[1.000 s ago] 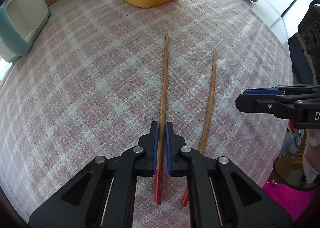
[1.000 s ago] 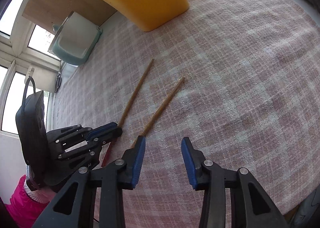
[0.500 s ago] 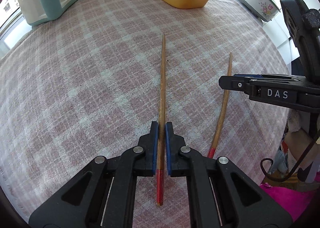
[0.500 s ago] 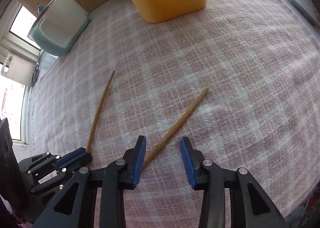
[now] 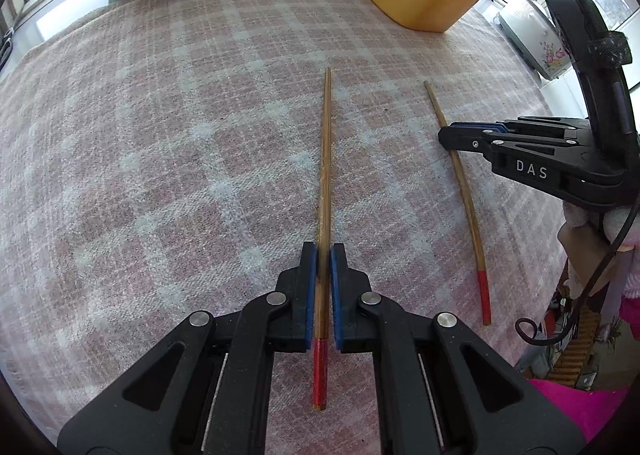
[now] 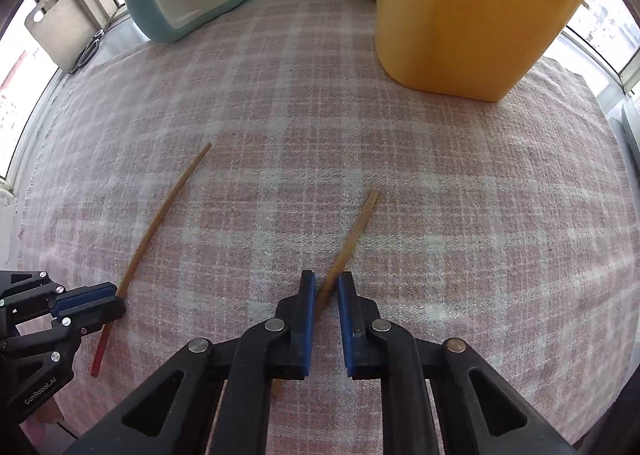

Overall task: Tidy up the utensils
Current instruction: 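Grasp a red-tipped chopstick with the left tool while the right tool grasps the other, then lift and carry both chopsticks over the yellow caddy with both tools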

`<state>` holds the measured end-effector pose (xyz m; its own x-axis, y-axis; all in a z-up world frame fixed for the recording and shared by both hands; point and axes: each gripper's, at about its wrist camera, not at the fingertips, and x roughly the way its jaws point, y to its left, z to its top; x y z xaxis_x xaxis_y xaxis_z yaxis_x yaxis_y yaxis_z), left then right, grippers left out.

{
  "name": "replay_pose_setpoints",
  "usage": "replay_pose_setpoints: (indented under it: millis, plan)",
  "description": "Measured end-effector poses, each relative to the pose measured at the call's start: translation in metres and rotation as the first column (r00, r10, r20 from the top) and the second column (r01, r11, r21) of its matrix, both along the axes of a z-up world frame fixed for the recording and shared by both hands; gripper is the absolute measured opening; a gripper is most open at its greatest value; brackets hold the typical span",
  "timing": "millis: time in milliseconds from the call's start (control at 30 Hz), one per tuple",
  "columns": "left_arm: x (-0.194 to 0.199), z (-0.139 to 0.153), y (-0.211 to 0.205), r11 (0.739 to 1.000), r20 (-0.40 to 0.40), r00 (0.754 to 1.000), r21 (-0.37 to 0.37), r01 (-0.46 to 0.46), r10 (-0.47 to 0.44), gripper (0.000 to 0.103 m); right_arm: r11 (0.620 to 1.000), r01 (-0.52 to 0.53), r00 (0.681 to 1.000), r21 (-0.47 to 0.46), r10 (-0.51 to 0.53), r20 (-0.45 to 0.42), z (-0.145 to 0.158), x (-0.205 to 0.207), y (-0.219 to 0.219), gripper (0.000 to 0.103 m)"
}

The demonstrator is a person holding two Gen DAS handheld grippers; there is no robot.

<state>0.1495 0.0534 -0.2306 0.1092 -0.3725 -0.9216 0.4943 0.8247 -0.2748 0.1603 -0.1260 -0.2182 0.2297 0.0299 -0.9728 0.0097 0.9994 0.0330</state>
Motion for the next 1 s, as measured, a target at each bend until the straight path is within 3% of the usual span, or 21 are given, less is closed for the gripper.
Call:
replay_pose_setpoints:
  millis: [200, 333, 500, 633, 700, 833, 1000]
  plan:
    - [-0.008, 0.005, 0.010, 1.000, 0.009, 1.000, 0.023, 0.007, -0.008, 0.005, 0.997, -0.077, 0.997, 0.013, 0.077, 0.001, -0.002, 0.022, 0.014, 0.006]
    - [-0.005, 0.006, -0.003, 0.998, 0.008, 1.000, 0.056, 0.012, -0.013, 0.005, 0.997, -0.074, 0.997, 0.010, 0.074, -0.019, 0.002, 0.018, 0.014, 0.025]
    - [0.001, 0.008, -0.023, 0.994, 0.064, 0.997, 0.104, 0.033, -0.040, 0.005, 0.997, -0.068, 0.996, 0.032, 0.070, -0.059, 0.002, 0.002, 0.007, 0.025]
    - [0.003, 0.003, -0.038, 0.989, 0.118, 0.990, 0.135, 0.059, -0.075, 0.005, 0.996, -0.094, 0.994, -0.009, 0.093, -0.060, 0.001, -0.009, 0.006, 0.020]
    - [0.004, 0.003, -0.041, 0.989, 0.127, 0.989, 0.134, 0.063, -0.081, 0.005, 0.992, -0.125, 0.991, -0.028, 0.124, -0.046, 0.001, -0.010, 0.013, 0.011]
    - [0.007, 0.004, -0.037, 0.995, 0.122, 0.992, 0.102, 0.017, -0.030, 0.004, 0.990, -0.141, 0.990, -0.022, 0.140, -0.029, 0.002, -0.014, 0.014, 0.005]
    - [0.004, 0.025, -0.030, 0.997, 0.175, 0.983, 0.042, -0.068, 0.059, 0.004, 0.993, -0.117, 0.993, 0.033, 0.117, 0.026, 0.017, -0.018, 0.002, 0.004]
